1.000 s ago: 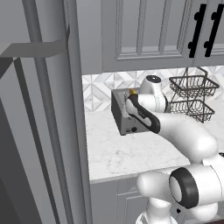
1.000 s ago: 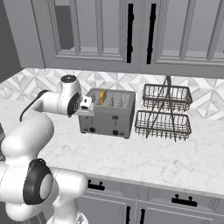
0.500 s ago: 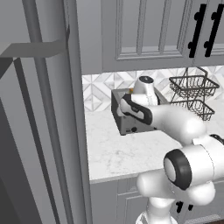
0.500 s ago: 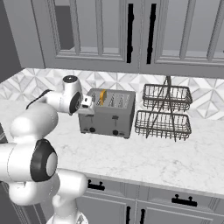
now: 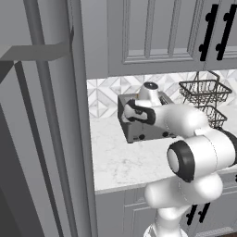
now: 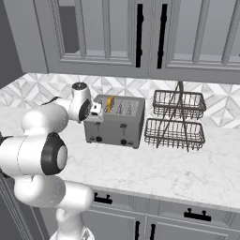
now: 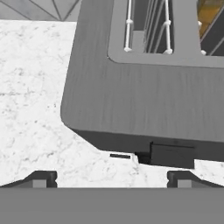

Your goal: Start the toaster. Once the lever pops up, take the bread to the plate on the dining counter.

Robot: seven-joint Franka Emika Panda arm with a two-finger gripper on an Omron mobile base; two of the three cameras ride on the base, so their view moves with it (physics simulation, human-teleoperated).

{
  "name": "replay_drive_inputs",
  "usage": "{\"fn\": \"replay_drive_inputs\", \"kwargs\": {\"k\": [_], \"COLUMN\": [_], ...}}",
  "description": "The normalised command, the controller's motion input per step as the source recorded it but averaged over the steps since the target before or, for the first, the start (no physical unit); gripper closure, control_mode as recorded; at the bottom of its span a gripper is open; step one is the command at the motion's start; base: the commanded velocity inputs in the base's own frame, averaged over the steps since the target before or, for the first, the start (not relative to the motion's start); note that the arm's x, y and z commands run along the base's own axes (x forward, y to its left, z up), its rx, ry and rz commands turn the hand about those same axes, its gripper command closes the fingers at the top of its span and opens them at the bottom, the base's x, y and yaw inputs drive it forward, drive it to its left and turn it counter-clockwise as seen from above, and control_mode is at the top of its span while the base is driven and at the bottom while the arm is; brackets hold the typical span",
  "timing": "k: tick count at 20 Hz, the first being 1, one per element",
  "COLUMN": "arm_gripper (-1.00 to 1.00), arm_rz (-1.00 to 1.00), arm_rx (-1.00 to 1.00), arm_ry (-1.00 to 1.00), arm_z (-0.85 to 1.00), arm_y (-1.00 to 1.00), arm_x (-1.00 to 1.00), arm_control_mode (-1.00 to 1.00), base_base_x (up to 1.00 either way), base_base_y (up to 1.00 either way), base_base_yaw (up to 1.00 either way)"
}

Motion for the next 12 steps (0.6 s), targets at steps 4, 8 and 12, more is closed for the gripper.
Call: {"fn": "replay_drive_inputs", "kwargs": {"k": [4,8,12], "arm_gripper": [-1.0,-1.0,-1.0], "arm_rz": [0.0,0.0,0.0], "arm_rx": [0.0,0.0,0.0], "arm_ry": [0.0,0.0,-0.02], "arm_z": [-0.26,-0.19,-0.18], "arm_y": [0.0,0.0,0.0], "arm_x": [0.31,0.32,0.29], "arm_control_mode": [-1.0,-1.0,-1.0], "base_base_x": [0.0,0.0,0.0], "base_base_y": [0.0,0.0,0.0], "base_base_yaw": [0.0,0.0,0.0]}}
